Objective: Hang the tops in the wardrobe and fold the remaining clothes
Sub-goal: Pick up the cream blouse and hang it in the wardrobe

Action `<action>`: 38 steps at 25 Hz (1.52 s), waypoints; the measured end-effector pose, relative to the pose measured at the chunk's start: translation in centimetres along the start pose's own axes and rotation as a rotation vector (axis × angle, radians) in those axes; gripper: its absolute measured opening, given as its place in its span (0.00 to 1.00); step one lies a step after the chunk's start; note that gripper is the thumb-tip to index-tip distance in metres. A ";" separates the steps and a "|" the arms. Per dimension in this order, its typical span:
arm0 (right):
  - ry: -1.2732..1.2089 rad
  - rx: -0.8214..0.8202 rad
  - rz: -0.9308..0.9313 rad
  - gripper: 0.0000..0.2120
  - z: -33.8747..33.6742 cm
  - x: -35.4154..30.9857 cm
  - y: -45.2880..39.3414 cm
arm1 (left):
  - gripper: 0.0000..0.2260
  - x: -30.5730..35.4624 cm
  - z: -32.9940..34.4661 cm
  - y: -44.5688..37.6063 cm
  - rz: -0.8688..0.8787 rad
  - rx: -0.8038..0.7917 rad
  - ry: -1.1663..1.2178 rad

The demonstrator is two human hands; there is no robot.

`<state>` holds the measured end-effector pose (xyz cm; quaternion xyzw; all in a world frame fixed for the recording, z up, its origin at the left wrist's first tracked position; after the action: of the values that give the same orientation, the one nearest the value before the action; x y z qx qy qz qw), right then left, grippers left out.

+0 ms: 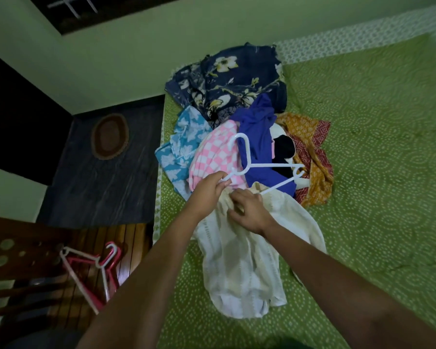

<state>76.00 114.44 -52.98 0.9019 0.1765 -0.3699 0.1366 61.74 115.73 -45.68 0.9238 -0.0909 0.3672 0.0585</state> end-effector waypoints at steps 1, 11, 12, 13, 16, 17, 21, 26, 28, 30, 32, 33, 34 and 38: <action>0.085 0.067 -0.078 0.12 -0.1 -0.5 1.3 | 0.09 0.6 -0.4 0.7 0.008 0.030 -0.004; 0.258 -0.191 0.162 0.19 -1.1 -3.7 12.6 | 0.10 5.1 -4.5 8.6 0.084 0.188 -0.066; 0.354 -0.252 0.319 0.23 -1.7 -2.6 13.6 | 0.11 5.0 -5.5 9.5 0.093 0.215 -0.068; 0.358 -0.243 0.452 0.23 -2.5 -1.6 14.7 | 0.11 4.8 -6.6 10.7 0.101 0.234 -0.076; 0.183 -0.013 0.620 0.18 -6.2 -2.1 15.6 | 0.11 2.9 -7.7 14.1 0.102 0.219 -0.107; 0.224 0.054 0.622 0.17 -7.4 -2.9 15.4 | 0.11 2.4 -7.4 15.3 0.084 0.198 -0.097; 0.594 0.412 0.661 0.11 -10.4 -6.8 17.5 | 0.12 2.2 -6.1 18.9 0.092 0.198 -0.009; 0.373 0.693 0.667 0.11 -12.0 -8.1 21.2 | 0.12 4.4 -6.5 20.6 0.247 0.188 -0.044; 0.162 0.838 0.643 0.07 -13.2 -8.4 22.4 | 0.13 5.0 -7.0 20.9 0.275 0.204 -0.017; -0.075 0.962 0.645 0.07 -14.5 -8.9 23.4 | 0.13 5.2 -7.2 21.0 0.292 0.213 0.002; -0.096 0.952 0.645 0.04 -15.1 -8.7 23.8 | 0.13 5.5 -7.1 21.1 0.314 0.226 0.021; -0.099 0.931 0.648 0.04 -15.5 -8.6 23.9 | 0.13 5.6 -7.1 21.0 0.322 0.233 0.032; -0.128 0.916 0.657 0.06 -15.9 -8.5 24.1 | 0.13 5.7 -7.0 20.9 0.329 0.234 0.036; -0.365 0.835 0.667 0.09 -17.2 -8.4 25.8 | 0.14 5.9 -6.7 20.1 0.403 0.196 -0.010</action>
<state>91.91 95.85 -32.15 0.8078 -0.3057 -0.4951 -0.0942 57.21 96.50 -35.89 0.8900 -0.2378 0.3741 -0.1065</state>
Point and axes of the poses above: each hand's wrist, its own y-axis away from the middle knuckle, its own z-axis out of the palm, x = y × z, the point moved 2 cm from there along -y, towards the middle knuckle, and after that the axes turned 7 degrees about z, right-handed, at the moved point
